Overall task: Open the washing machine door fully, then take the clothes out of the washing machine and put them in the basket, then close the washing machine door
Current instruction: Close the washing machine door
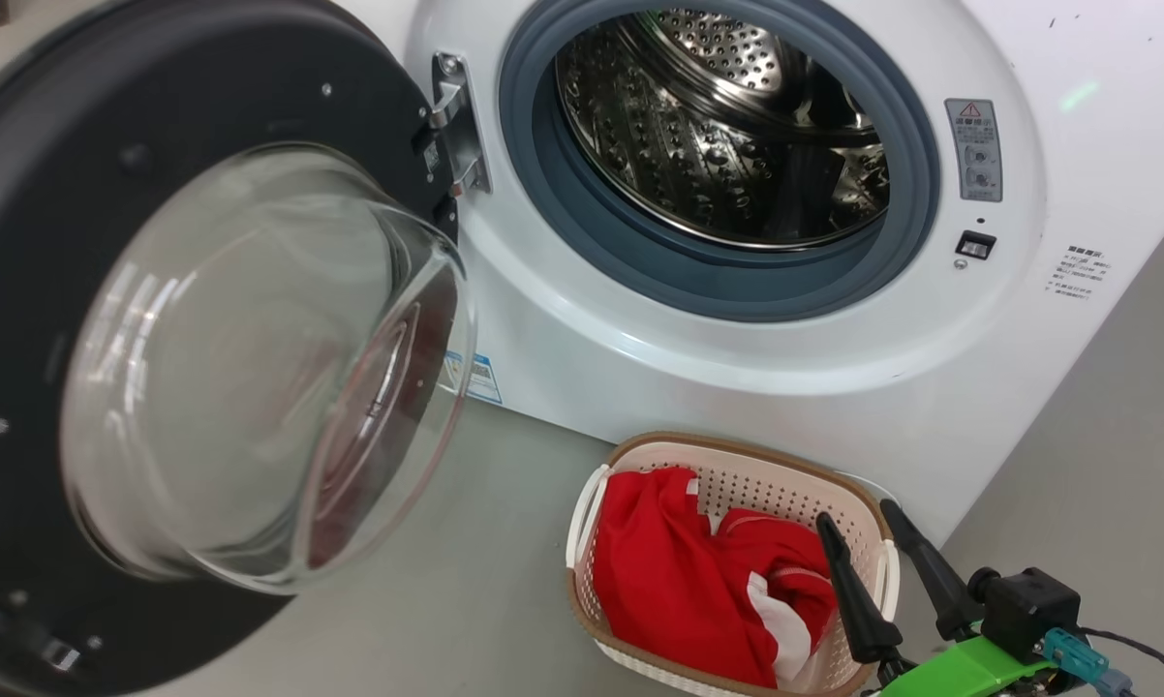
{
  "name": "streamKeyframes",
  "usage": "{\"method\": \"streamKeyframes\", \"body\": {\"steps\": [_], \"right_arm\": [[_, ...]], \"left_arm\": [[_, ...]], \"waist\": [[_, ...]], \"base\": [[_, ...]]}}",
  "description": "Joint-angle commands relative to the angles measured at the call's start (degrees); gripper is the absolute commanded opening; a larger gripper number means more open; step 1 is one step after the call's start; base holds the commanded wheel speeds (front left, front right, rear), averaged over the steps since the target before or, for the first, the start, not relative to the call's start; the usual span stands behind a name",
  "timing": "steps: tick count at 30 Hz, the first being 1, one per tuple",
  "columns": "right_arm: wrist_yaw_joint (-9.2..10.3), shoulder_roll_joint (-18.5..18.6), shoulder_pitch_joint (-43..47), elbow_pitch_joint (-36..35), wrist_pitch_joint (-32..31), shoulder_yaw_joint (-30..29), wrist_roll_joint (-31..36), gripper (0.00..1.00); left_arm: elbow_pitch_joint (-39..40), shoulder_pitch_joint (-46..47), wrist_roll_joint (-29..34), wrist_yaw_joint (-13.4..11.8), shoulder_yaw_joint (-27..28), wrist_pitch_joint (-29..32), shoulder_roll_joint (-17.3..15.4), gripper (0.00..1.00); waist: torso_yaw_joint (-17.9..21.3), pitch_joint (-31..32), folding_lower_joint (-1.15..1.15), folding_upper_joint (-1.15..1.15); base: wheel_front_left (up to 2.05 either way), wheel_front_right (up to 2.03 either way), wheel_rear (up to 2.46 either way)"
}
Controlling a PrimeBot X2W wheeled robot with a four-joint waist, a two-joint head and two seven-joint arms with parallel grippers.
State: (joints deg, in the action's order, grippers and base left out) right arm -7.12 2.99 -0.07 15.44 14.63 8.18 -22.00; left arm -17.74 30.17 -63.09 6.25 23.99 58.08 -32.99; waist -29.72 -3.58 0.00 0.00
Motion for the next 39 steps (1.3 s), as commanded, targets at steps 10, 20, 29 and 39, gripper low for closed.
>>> {"method": "streamKeyframes", "body": {"steps": [10, 20, 29, 39], "right_arm": [[-0.36, -0.1, -0.1, -1.4, 0.4, 1.7, -1.2, 1.0], [-0.36, -0.1, -0.1, -1.5, 0.4, 1.3, -1.1, 1.0], [-0.36, -0.1, -0.3, -1.6, 0.4, 0.9, -0.9, 1.0], [-0.36, -0.1, -1.1, -1.7, 0.4, 0.4, -0.7, 1.0]], "left_arm": [[13.2, -5.6, -7.2, 1.2, -1.0, 5.2, 0.2, 0.0], [22.6, -7.5, -13.8, 1.2, -5.9, 6.1, 1.4, 0.0], [27.2, -5.7, -15.6, 1.2, -12.2, 1.9, 2.7, 0.0], [28.5, -1.4, -15.4, 1.2, -20.1, -6.8, 4.0, 0.0]], "waist": [[1.3, 1.1, 0.0, 0.0], [4.2, 1.4, 0.0, 0.0], [7.4, 0.7, 0.0, 0.0], [9.3, -0.4, 0.0, 0.0]], "base": [[0.0, 0.0, 0.0], [0.0, 0.0, 0.0], [0.0, 0.0, 0.0], [0.0, 0.0, 0.0]]}}
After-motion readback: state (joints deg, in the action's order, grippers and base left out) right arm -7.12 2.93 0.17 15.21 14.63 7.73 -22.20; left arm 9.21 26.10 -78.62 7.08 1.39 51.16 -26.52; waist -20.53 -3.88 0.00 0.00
